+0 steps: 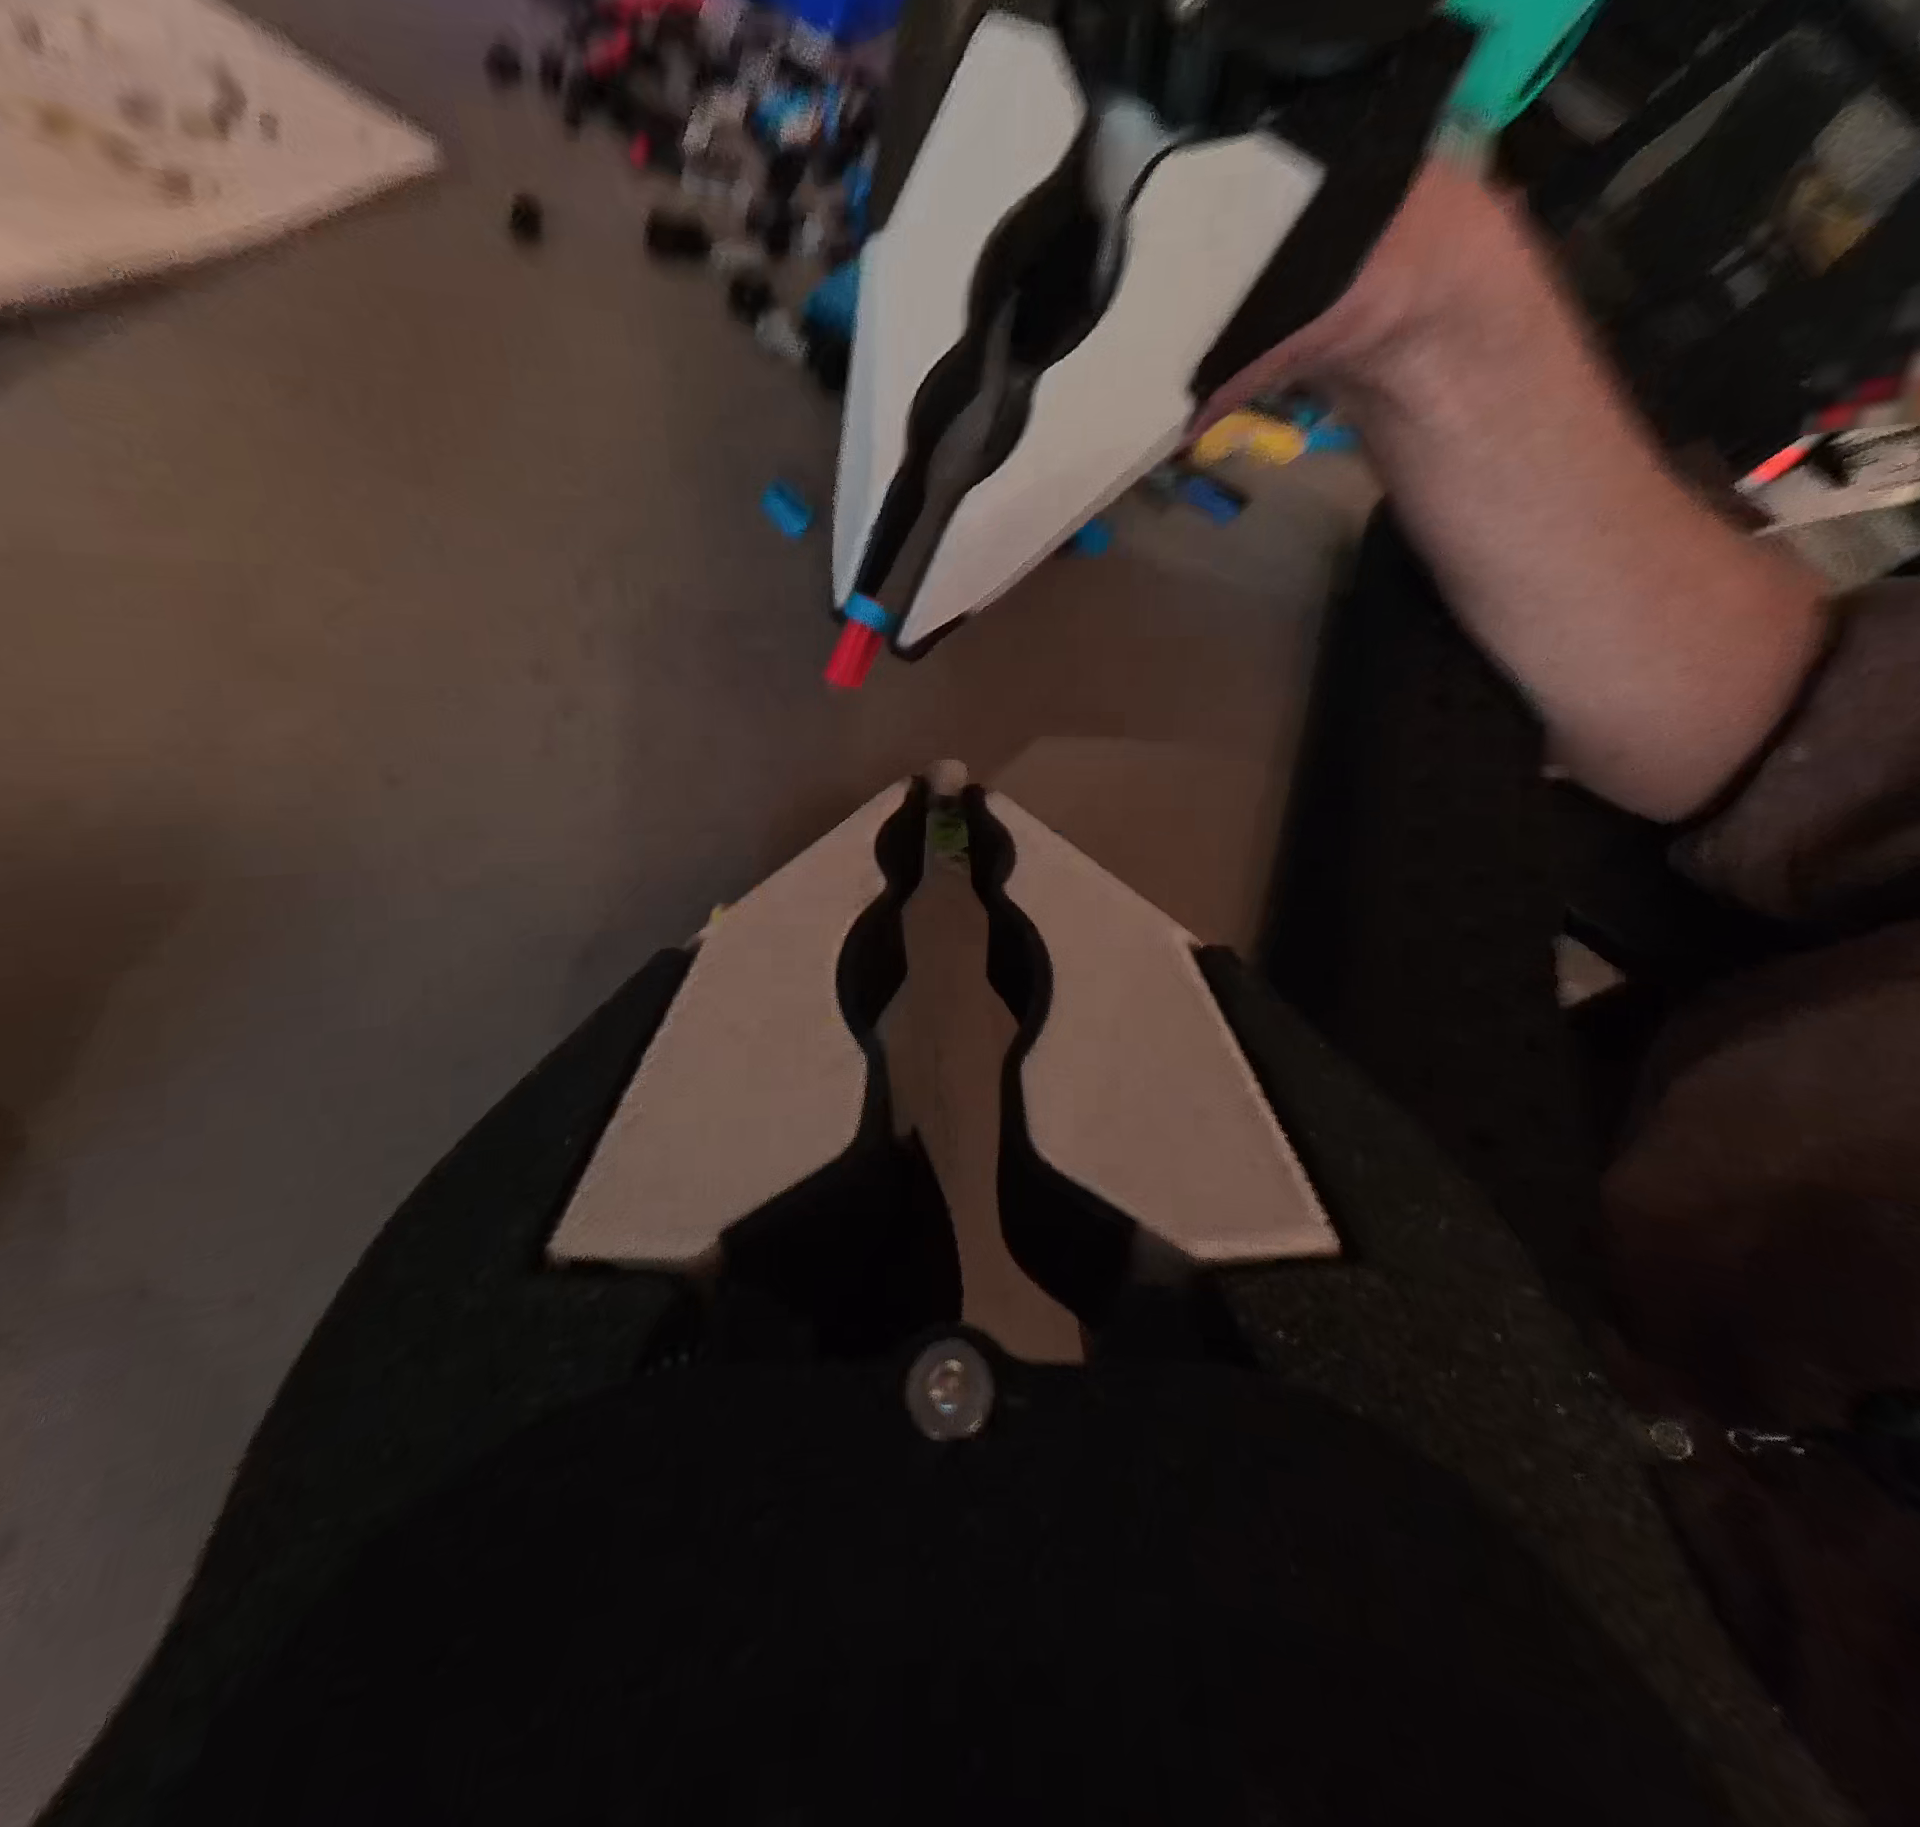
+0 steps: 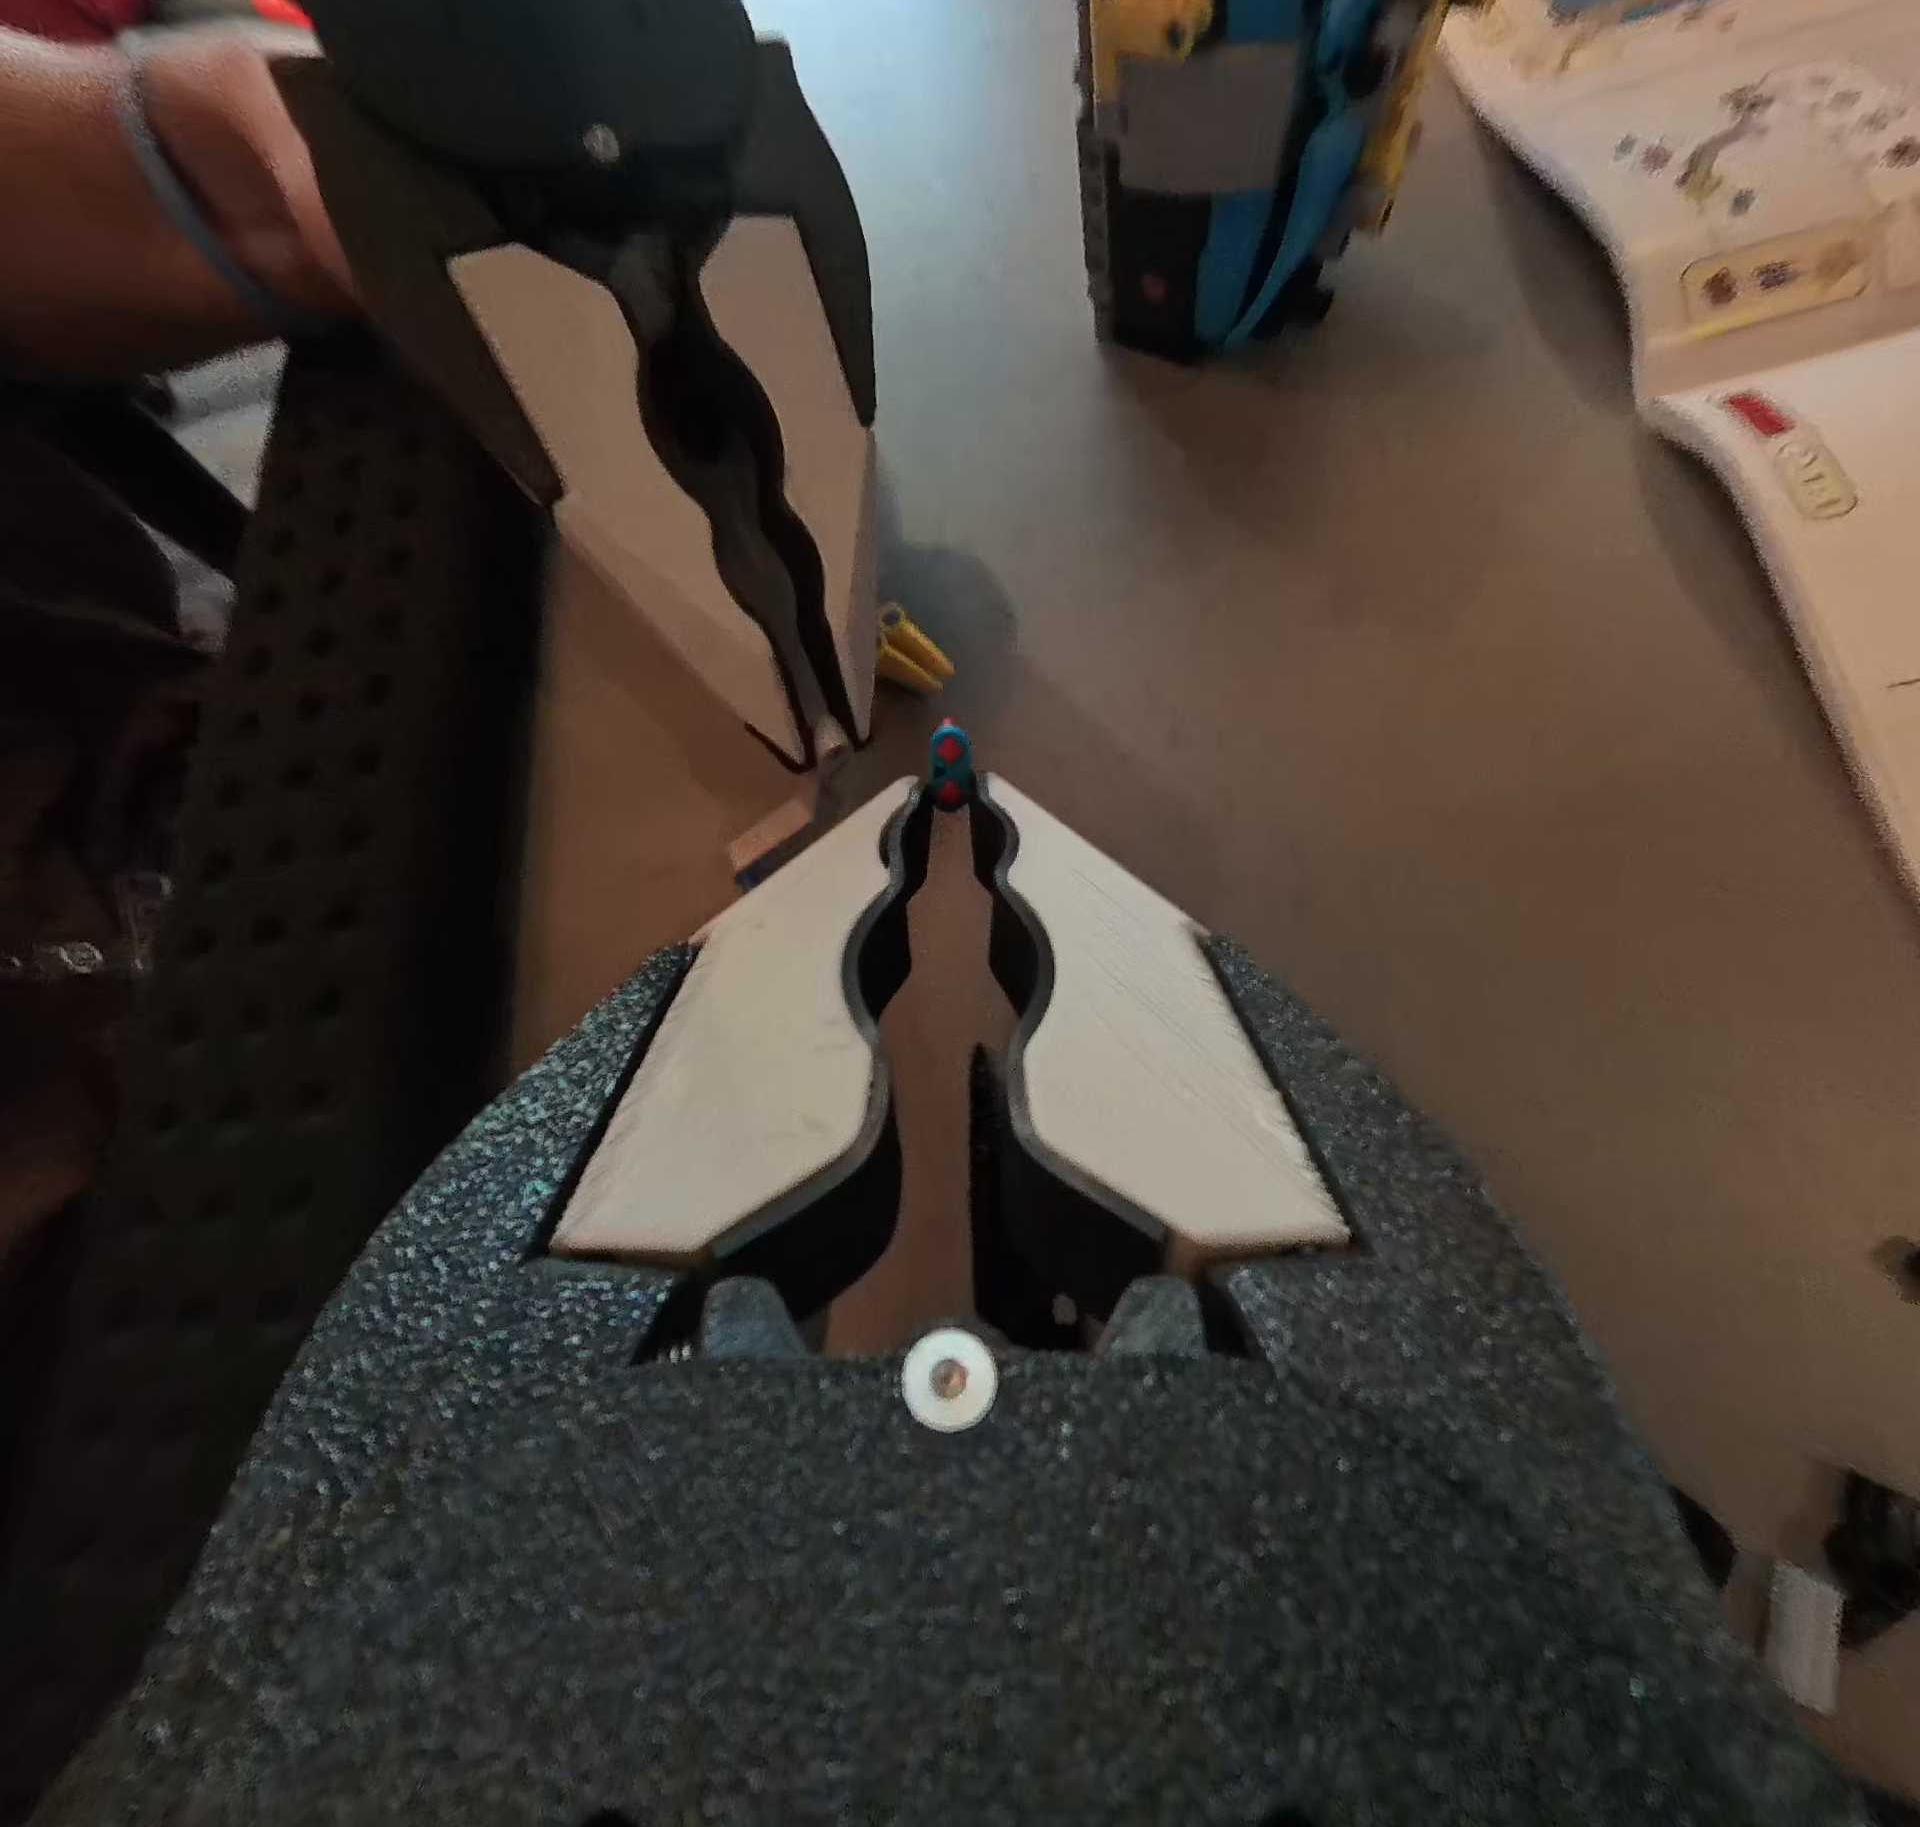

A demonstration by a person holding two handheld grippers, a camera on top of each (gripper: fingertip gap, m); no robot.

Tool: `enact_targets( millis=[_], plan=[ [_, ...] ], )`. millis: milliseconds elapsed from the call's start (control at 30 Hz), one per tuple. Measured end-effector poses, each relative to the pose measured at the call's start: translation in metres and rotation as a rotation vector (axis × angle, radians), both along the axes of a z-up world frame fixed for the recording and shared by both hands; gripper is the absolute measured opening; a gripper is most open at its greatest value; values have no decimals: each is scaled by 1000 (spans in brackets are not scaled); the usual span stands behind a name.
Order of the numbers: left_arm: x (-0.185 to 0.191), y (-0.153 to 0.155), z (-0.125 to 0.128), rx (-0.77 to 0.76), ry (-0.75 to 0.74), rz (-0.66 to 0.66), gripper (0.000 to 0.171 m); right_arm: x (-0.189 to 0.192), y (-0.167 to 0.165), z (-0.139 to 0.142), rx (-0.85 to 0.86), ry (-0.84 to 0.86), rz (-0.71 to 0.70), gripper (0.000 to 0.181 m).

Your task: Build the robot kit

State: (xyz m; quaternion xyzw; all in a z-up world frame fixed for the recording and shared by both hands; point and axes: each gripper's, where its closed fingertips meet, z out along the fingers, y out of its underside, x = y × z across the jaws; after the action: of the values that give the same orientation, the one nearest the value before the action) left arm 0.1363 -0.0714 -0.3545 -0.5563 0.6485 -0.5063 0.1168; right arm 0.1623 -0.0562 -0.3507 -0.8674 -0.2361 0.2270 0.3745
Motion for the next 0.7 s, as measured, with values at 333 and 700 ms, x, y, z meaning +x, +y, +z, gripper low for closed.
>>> enact_targets(
  millis=[333, 700],
  plan=[
    [-11, 23, 74, -180, -386, 4, 7, -37, 1, 90, 275, 403, 83, 7],
    [-17, 16, 78, -181, -415, -43, 7, -40, 4, 80, 242, 383, 77, 7]
  ],
)
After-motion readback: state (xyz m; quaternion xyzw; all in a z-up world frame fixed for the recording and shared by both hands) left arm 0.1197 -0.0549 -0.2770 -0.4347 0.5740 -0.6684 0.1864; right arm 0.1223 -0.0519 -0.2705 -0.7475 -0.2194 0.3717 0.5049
